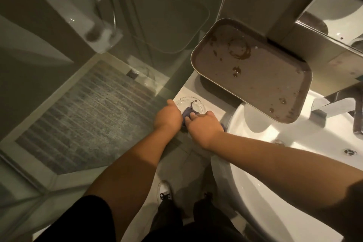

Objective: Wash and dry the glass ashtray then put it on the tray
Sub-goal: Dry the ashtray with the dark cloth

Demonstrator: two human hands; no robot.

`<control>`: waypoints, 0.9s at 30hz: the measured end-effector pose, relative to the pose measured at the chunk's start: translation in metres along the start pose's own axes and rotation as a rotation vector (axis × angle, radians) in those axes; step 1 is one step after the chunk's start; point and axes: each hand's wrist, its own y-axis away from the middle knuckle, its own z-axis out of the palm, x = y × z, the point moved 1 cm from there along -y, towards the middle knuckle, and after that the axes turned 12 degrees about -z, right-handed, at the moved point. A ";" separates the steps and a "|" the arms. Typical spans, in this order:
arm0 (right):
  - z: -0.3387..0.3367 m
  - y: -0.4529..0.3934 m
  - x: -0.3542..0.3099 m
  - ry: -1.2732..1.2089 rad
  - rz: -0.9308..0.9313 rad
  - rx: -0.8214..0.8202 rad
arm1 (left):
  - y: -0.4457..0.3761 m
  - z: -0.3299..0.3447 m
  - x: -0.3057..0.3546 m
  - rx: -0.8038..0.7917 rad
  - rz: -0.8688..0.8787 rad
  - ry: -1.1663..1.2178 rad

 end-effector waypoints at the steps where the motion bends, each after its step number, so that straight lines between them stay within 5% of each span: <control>1: 0.001 0.002 0.000 -0.034 0.005 0.033 | 0.000 -0.001 0.000 -0.031 -0.032 0.025; 5: 0.004 0.007 0.016 0.002 -0.142 0.060 | -0.011 -0.012 -0.002 -0.140 -0.033 -0.017; 11: -0.010 -0.007 0.055 0.255 -0.334 -0.139 | -0.025 -0.016 0.008 0.040 0.238 -0.289; 17: -0.010 -0.004 0.035 0.190 -0.153 -0.243 | -0.017 -0.002 0.011 0.087 0.092 -0.163; 21: -0.003 -0.009 0.006 -0.021 0.068 -0.148 | -0.001 0.004 0.011 0.030 0.010 0.087; 27: -0.002 0.002 0.030 0.099 -0.190 -0.086 | -0.018 -0.008 0.004 -0.035 -0.004 0.020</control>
